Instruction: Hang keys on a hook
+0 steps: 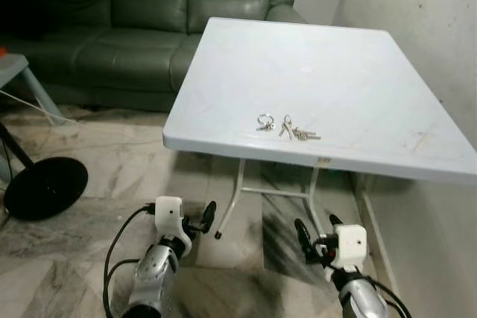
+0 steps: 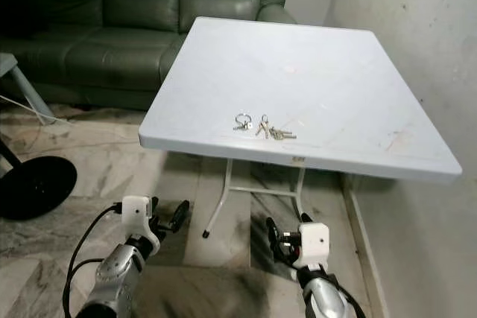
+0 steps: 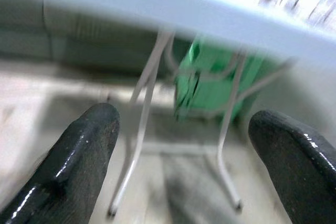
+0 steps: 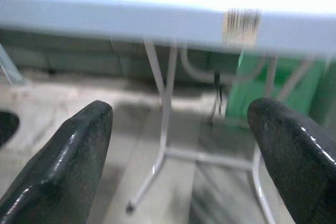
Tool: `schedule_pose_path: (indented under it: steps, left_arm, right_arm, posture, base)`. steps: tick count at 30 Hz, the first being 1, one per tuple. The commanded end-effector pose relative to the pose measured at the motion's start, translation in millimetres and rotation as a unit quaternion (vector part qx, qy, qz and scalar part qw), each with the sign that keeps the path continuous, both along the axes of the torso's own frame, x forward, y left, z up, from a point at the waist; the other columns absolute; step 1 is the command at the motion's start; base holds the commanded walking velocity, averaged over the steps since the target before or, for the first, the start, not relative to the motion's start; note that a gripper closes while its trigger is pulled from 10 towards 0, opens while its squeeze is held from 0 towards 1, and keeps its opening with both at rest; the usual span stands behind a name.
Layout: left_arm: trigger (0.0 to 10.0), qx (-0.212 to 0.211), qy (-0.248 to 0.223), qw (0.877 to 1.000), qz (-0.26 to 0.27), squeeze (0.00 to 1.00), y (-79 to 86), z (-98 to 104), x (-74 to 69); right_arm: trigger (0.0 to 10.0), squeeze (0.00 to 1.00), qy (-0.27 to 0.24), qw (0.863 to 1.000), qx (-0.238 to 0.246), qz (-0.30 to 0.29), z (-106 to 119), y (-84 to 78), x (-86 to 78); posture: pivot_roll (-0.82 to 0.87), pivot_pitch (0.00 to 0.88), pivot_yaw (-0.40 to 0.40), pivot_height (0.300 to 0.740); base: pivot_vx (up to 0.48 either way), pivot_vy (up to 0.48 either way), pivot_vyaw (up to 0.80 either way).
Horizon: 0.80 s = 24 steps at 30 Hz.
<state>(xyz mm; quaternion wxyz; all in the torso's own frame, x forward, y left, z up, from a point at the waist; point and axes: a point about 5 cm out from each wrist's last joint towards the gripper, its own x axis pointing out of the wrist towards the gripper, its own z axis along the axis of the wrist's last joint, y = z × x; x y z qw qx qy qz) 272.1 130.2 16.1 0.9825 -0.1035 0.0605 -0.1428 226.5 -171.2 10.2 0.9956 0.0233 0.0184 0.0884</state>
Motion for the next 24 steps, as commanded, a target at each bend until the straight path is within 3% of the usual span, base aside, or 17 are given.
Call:
schedule_pose_path:
  steps: [1, 2, 7, 10, 16, 24]
  left_arm:
    - [10.0, -0.012, -0.035, 0.999, -0.007, 0.00, -2.8, 14.3, 4.5]
    - [10.0, -0.022, -0.058, 0.998, -0.008, 0.00, -5.1, 26.2, 7.5]
    - [10.0, -0.036, -0.090, 0.995, -0.014, 0.00, -8.0, 44.1, 8.6]
    - [10.0, -0.060, -0.116, 0.991, -0.006, 0.00, -9.4, 66.4, 7.6]
    - [10.0, -0.060, -0.113, 0.992, 0.024, 0.00, -7.2, 76.1, 4.0]
    - [10.0, -0.018, -0.075, 0.996, 0.038, 0.00, -1.4, 70.9, 1.9]
  right_arm:
    - [10.0, 0.00, -0.032, 0.999, 0.004, 0.000, 14.7, 1.2, 4.7]
    - [10.0, 0.00, -0.057, 0.998, 0.007, 0.003, 27.3, 4.5, 8.2]
    - [10.0, 0.00, -0.089, 0.996, 0.013, 0.010, 46.7, 9.8, 10.9]
    - [10.0, 0.00, -0.131, 0.991, 0.024, 0.014, 75.2, 14.6, 9.2]
    - [10.0, 0.00, -0.140, 0.990, 0.027, 0.015, 87.6, 16.8, 2.9]
    - [10.0, 0.00, -0.126, 0.992, 0.023, 0.015, 90.2, 15.1, 2.8]
  posture:
    - [-0.03, 0.000, -0.052, 0.740]
    - [-0.03, 0.000, -0.052, 0.740]
    - [-0.04, 0.000, -0.046, 0.740]
    - [-0.04, 0.000, -0.043, 0.740]
    - [-0.03, 0.000, -0.042, 0.740]
    - [-0.03, 0.000, -0.047, 0.740]
  base:
    - [0.000, 0.000, 0.00]
    - [0.000, 0.000, 0.00]
    - [0.000, 0.000, 0.00]
    - [0.000, 0.000, 0.00]
    - [0.000, 0.000, 0.00]
    - [0.000, 0.000, 0.00]
